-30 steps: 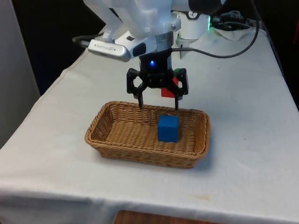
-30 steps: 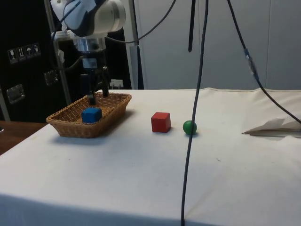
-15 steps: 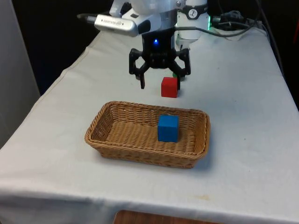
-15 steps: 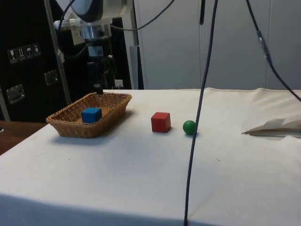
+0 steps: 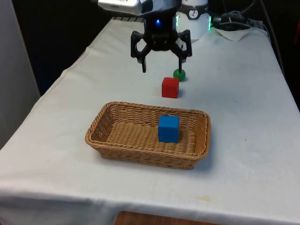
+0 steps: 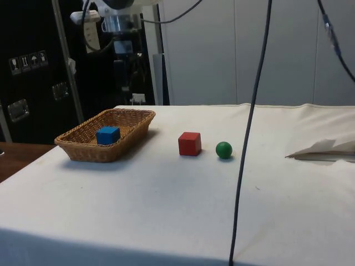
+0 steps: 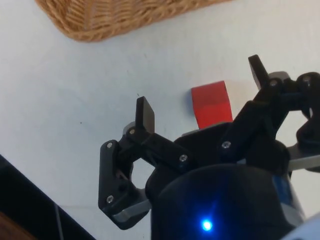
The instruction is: Place all non-red objects into the basket.
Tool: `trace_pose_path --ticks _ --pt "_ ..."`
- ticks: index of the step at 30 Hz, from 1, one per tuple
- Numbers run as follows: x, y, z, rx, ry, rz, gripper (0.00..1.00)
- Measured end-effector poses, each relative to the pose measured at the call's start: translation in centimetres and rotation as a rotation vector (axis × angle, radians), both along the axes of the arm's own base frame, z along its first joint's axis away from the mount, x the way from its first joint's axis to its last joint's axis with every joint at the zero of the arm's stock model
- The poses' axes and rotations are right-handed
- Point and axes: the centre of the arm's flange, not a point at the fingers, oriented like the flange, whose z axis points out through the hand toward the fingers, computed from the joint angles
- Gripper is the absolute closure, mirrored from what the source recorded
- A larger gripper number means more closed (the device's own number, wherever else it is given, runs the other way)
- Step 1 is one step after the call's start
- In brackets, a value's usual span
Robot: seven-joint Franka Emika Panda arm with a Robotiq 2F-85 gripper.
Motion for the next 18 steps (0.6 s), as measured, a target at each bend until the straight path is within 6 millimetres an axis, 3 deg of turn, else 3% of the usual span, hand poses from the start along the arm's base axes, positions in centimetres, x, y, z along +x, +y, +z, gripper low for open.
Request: trace_pose_path --ticks 18 --pt "-4.4 -0.5 2.6 0.020 0.009 0.038 0.00"
